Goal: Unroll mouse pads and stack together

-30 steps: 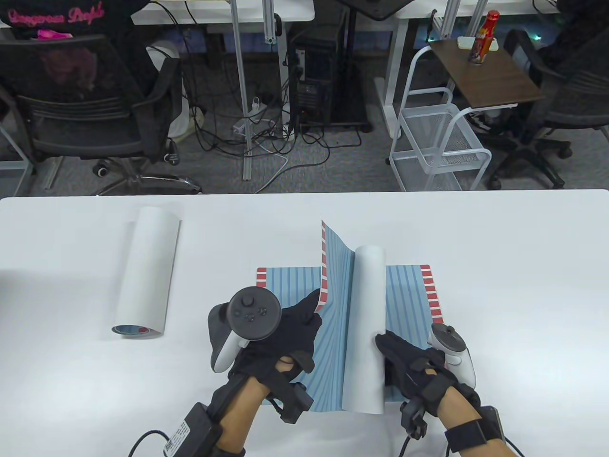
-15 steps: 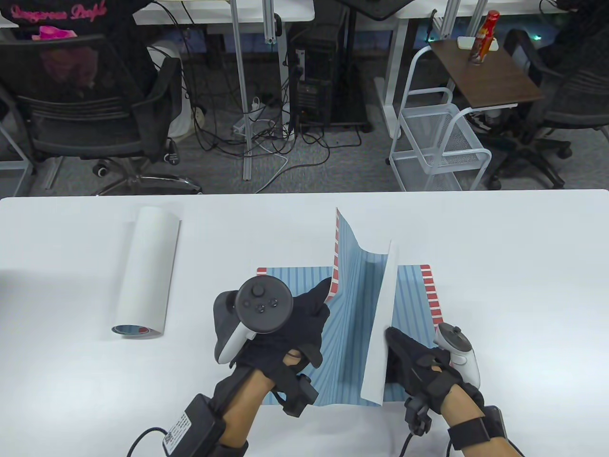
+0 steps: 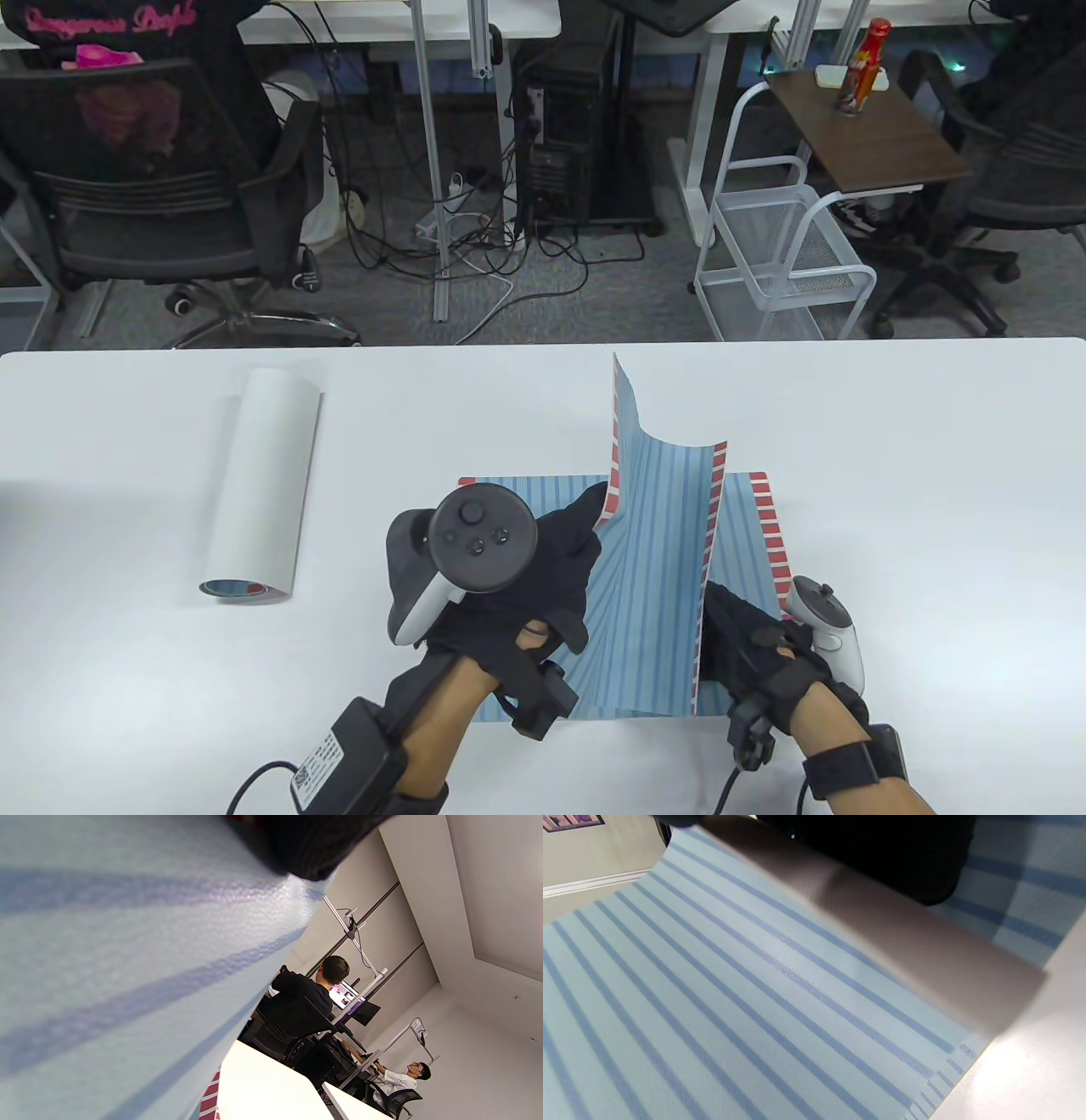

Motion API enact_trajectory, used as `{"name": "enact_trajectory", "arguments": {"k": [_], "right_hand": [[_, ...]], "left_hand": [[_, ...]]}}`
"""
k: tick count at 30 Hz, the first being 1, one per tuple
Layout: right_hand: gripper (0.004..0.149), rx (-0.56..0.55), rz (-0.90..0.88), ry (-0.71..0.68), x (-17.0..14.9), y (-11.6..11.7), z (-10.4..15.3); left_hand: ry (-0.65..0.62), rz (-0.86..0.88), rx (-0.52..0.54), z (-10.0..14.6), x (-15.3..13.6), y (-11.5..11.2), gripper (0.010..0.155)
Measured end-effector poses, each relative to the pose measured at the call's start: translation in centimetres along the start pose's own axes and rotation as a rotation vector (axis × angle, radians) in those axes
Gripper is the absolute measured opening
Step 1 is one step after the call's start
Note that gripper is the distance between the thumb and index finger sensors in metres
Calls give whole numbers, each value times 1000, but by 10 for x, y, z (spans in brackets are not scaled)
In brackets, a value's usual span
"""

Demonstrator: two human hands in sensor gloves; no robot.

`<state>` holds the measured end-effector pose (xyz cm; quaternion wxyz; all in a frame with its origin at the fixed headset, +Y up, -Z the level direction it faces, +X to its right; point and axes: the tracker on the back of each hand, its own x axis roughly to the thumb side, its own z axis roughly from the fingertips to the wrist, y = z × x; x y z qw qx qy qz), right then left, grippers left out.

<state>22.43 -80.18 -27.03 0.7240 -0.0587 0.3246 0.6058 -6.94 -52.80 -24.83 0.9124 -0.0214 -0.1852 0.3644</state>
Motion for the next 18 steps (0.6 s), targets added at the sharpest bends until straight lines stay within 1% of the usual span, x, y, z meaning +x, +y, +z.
{"name": "enact_trajectory", "arguments": {"k": [5,8,9,12,15,18], "right_hand": [[66,-46,6,45,-2,-6,1],[63,-121,29,58,-2,-10,3],[61,-132,36,59,-1,-11,3],[51,-223,91,62,1,-15,7],[43,-313,212,32,8,-22,11],[42,-358,245,-10,18,-27,16]], "left_hand": [[-23,7,4,1,7,1,53],[-38,33,-6,2,10,0,53],[-41,40,-7,3,10,-1,53],[-52,64,-3,5,10,-2,53],[-38,67,16,7,2,-1,53],[4,90,36,9,-15,0,52]]}}
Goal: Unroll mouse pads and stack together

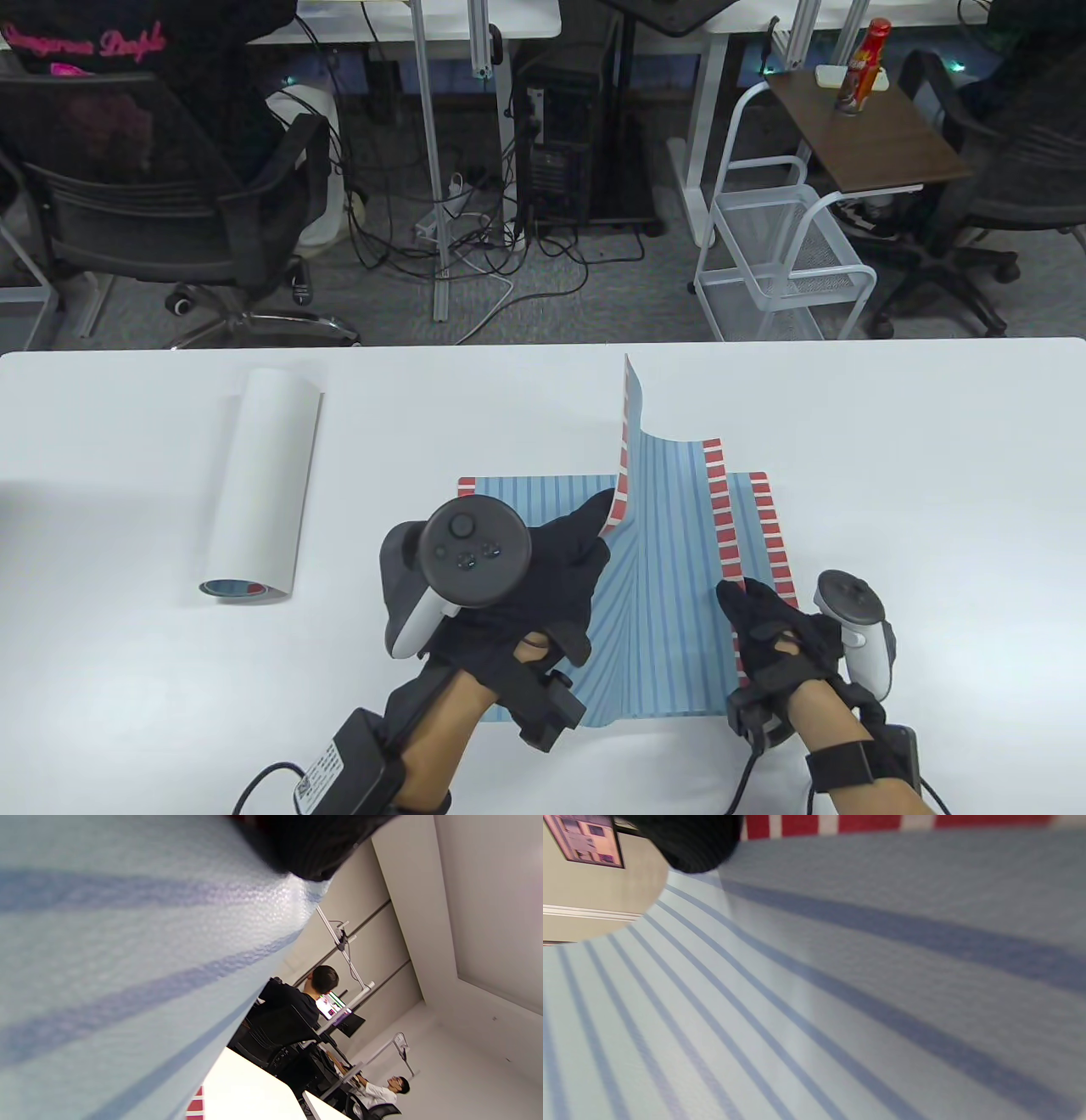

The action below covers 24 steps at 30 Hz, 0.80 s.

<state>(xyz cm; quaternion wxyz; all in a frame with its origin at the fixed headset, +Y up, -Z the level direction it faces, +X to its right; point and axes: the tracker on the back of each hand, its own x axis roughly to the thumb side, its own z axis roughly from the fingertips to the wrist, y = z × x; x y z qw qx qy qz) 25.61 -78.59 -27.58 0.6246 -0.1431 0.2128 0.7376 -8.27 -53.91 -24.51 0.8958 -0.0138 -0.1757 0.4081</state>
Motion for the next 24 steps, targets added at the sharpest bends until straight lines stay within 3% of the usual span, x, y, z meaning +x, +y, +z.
{"name": "enact_trajectory", "arguments": {"k": [7,12,19,24], "right_hand": [[42,-154,181,-110,27,-25,11],[41,-300,344,-148,45,-37,21],[41,-380,404,-86,45,-43,24],[41,-474,582,2,41,-39,20]], "left_hand": [[181,-50,156,5,-57,13,49],[383,-138,233,5,-109,14,47],[562,-317,193,-4,-160,-6,45],[648,-477,135,-16,-186,-39,45]]}}
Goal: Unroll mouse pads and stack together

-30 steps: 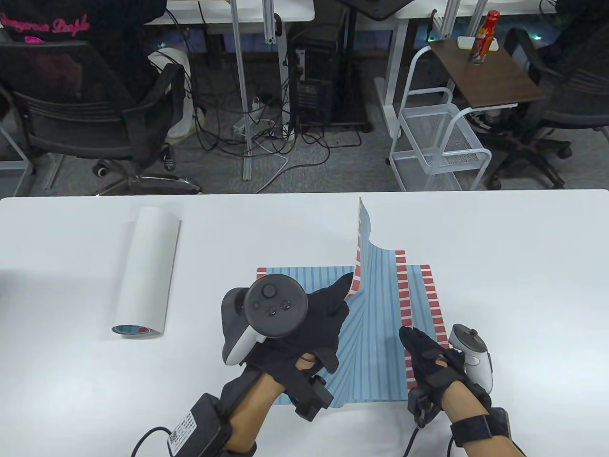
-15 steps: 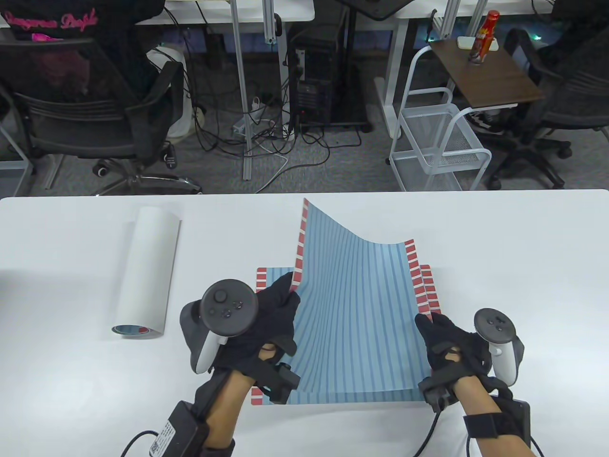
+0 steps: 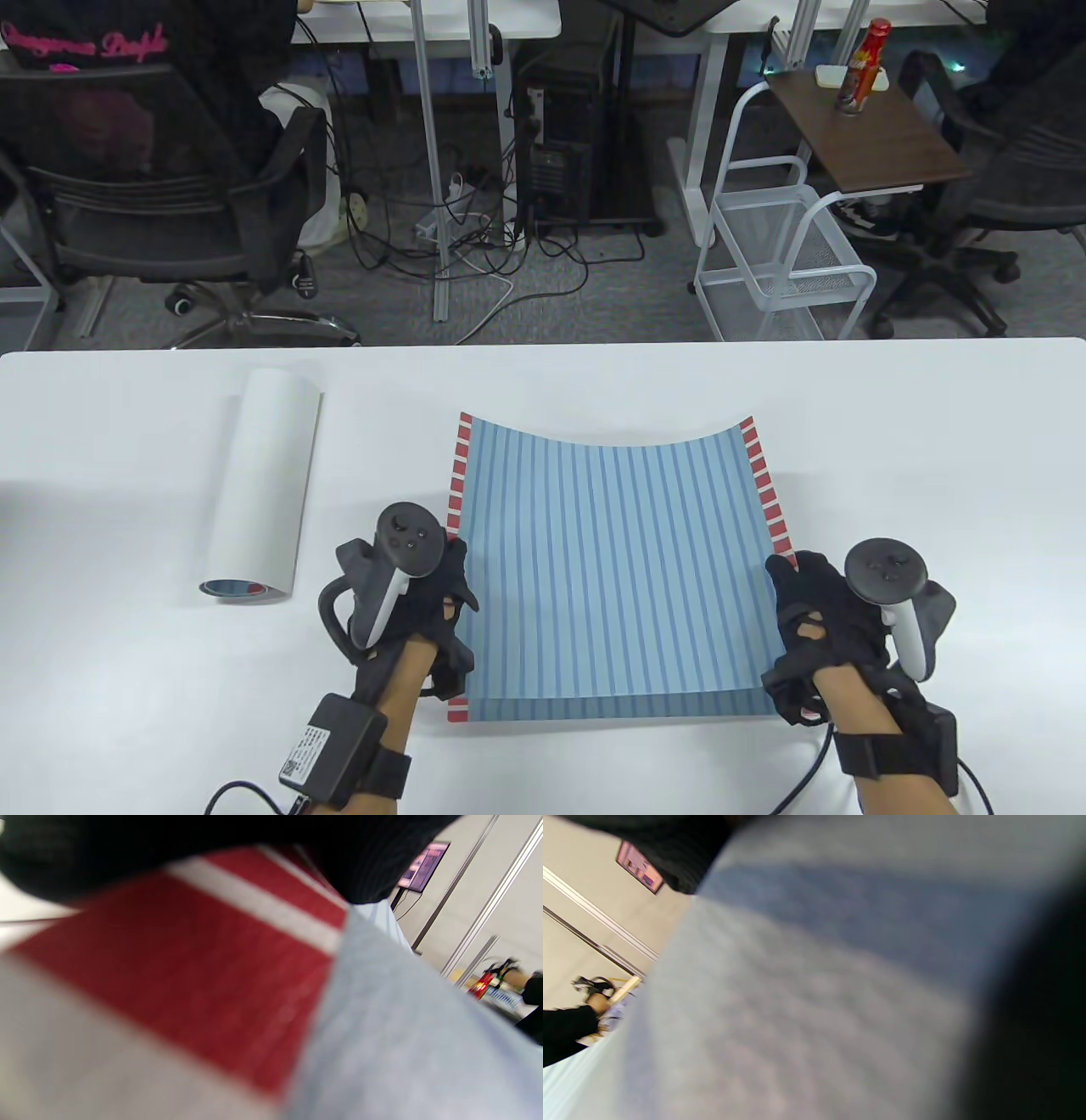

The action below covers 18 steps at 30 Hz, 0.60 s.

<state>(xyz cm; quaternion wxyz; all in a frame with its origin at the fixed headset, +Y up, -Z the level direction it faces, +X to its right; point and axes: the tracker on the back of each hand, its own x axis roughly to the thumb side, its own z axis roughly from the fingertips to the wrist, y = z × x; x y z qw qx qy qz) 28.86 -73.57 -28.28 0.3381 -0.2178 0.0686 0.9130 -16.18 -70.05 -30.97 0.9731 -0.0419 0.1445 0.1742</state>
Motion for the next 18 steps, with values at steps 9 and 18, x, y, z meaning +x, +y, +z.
{"name": "enact_trajectory", "arguments": {"k": [9,18], "right_hand": [[41,-49,232,104,1,15,-3],[43,-63,373,149,2,27,-4]], "left_hand": [[33,-157,-66,-12,7,-41,45],[45,-302,-38,-12,15,-58,51]]}}
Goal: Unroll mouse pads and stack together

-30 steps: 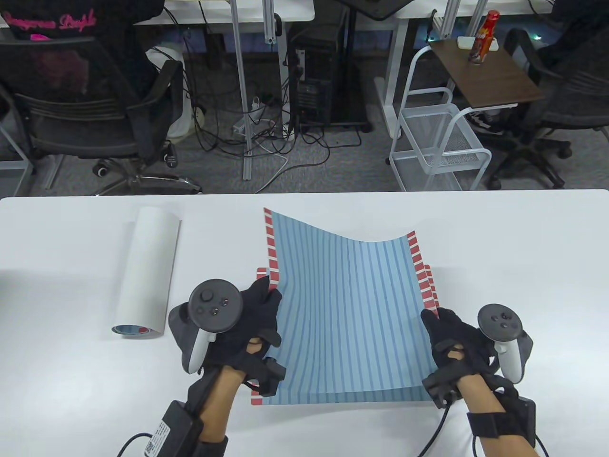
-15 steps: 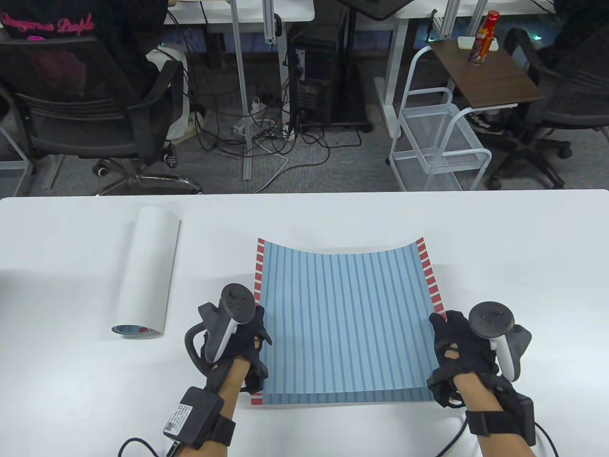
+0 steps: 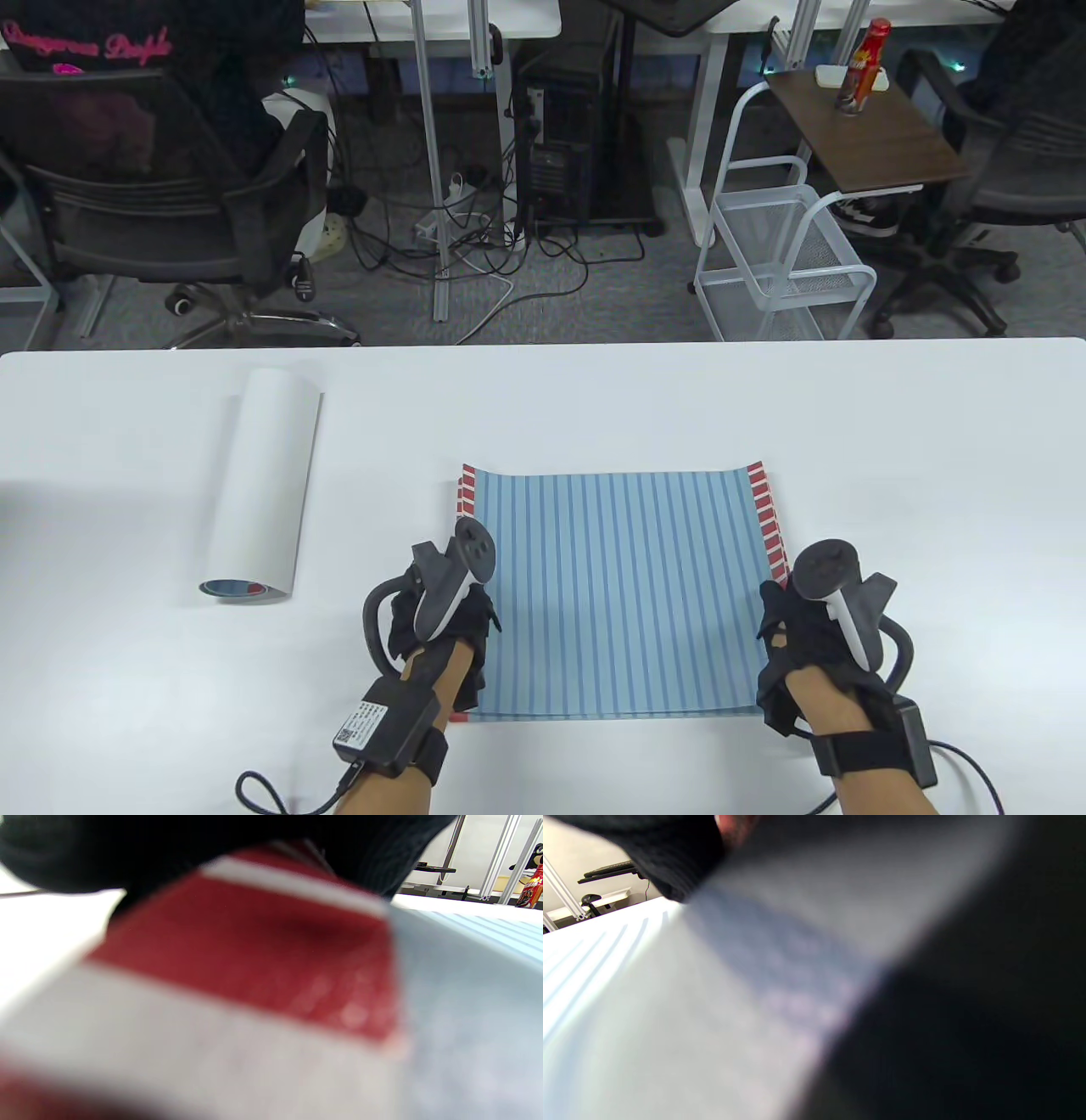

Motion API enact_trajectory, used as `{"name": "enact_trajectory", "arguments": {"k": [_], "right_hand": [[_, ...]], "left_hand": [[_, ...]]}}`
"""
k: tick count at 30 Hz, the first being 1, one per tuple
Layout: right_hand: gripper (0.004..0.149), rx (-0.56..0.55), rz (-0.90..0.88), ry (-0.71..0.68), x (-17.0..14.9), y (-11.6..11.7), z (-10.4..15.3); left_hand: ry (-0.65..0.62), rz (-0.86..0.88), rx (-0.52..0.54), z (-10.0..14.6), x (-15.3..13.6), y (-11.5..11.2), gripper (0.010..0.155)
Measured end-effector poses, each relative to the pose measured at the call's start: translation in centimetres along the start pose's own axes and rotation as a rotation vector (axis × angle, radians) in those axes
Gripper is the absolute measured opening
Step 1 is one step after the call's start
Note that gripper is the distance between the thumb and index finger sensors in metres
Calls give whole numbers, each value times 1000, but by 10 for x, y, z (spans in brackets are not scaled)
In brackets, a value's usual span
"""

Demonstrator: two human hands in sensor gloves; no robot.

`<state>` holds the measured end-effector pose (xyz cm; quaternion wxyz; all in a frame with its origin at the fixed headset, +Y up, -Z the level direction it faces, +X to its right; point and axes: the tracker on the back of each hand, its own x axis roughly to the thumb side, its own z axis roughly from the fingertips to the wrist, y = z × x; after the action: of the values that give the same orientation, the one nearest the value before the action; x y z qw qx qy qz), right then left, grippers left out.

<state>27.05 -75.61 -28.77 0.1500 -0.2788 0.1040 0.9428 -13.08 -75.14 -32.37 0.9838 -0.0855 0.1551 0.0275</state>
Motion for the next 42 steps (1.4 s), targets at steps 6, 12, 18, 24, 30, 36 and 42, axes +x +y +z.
{"name": "enact_trajectory", "arguments": {"k": [6,12,18,24,30,36,42], "right_hand": [[48,-33,76,6,2,3,1],[58,-35,92,12,3,3,2],[71,-53,148,6,6,4,4],[60,-23,201,-34,10,8,3],[62,143,170,-83,18,9,-17],[68,259,124,-117,37,8,-51],[70,307,113,-143,44,8,-62]], "left_hand": [[17,-95,26,1,3,-5,61],[47,-147,44,5,6,-7,67],[-133,-144,7,19,16,-8,79],[-282,-32,-342,23,17,-30,87],[-306,-65,-278,26,17,-29,87],[-316,-109,-254,26,18,-28,87],[-318,-128,-231,27,18,-28,86]]}}
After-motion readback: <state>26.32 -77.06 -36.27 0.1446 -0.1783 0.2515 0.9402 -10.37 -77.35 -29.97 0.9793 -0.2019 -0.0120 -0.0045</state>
